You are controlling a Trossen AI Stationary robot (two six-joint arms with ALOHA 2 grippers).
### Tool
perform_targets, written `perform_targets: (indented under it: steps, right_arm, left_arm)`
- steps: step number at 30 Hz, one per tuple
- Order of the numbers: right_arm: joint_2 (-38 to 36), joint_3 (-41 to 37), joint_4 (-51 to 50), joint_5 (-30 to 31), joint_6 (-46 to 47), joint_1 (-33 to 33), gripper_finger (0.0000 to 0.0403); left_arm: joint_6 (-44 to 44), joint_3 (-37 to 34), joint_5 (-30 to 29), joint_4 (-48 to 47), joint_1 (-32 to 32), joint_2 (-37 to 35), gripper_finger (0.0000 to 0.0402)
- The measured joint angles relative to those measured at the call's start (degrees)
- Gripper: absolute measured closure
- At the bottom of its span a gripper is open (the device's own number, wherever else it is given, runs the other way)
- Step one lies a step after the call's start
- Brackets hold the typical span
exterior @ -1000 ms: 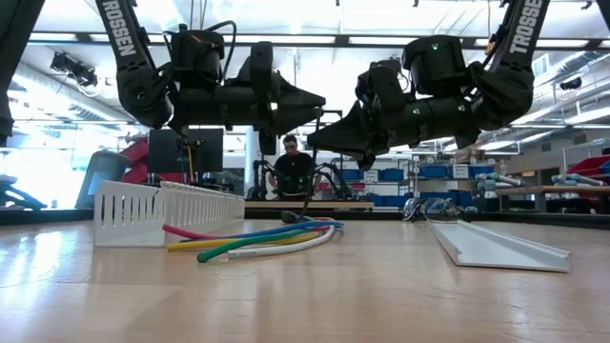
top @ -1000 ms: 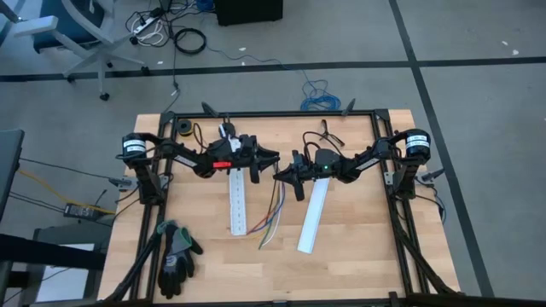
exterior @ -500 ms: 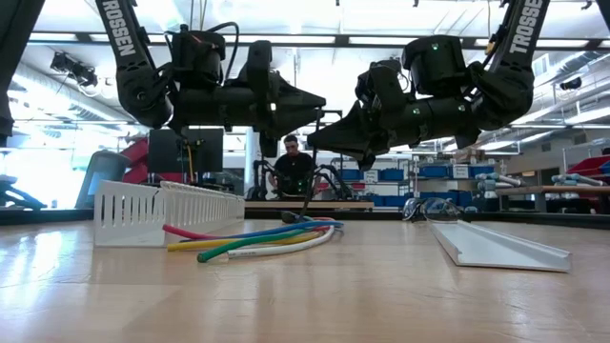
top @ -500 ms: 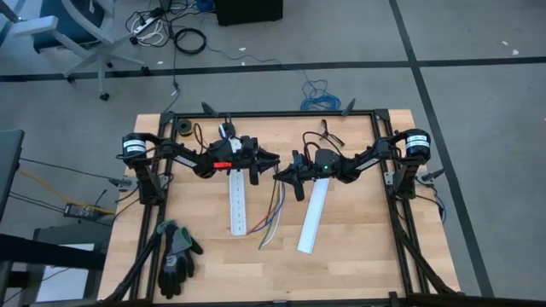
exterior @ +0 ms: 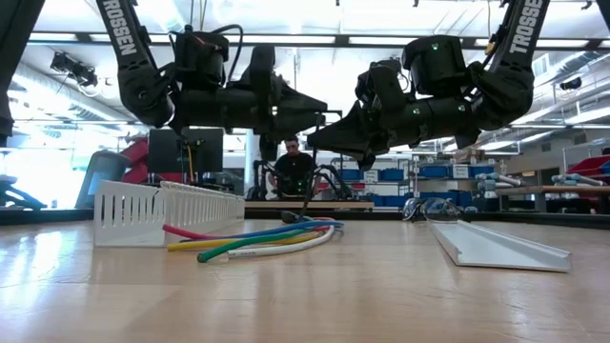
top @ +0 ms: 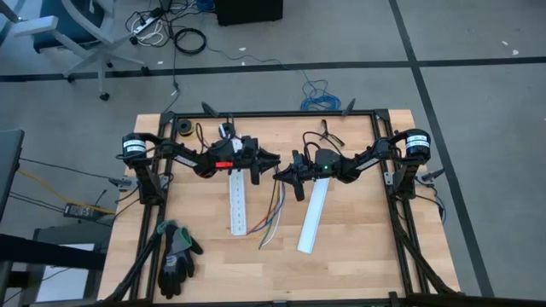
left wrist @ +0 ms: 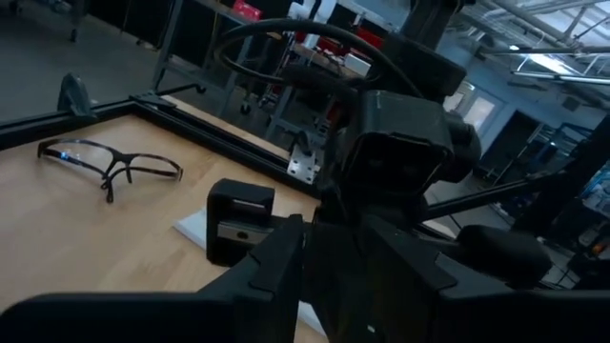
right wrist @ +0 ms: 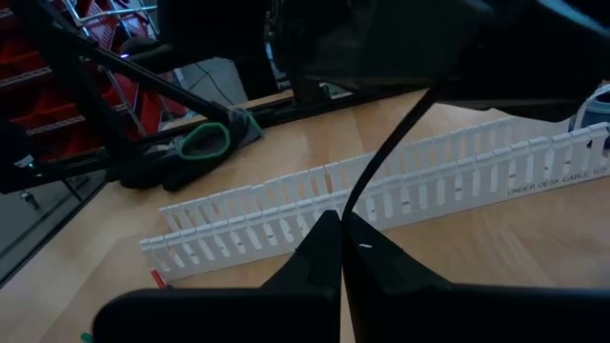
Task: Ziptie cables
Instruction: Wrap the zip tie into the cable wires
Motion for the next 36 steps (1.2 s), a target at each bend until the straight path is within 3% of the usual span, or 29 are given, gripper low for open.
perform_targets:
  steps: [20,25,30,36]
  right_arm:
    - [0.0,0.0,0.0,-0.02,0.0,0.0,0.0403]
    - [0.0,0.0,0.0,-0.02,0.0,0.0,0.0403]
    - [0.0,0.0,-0.04,-0.03,0.0,0.0,0.0403]
    - [0.0,0.0,-0.02,-0.05,0.0,0.3,0.0403]
  left_arm:
    - [0.09,0.84,2.17,-0.72,-0.02,0.0,0.0293]
    - [0.17,0.84,2.17,-0.69,0.0,0.0,0.0322]
    - [2.73,0.84,2.7,-0.68,0.0,0.0,0.0385]
    - [4.62,0.84,3.36,-0.63,0.0,0.0,0.0397]
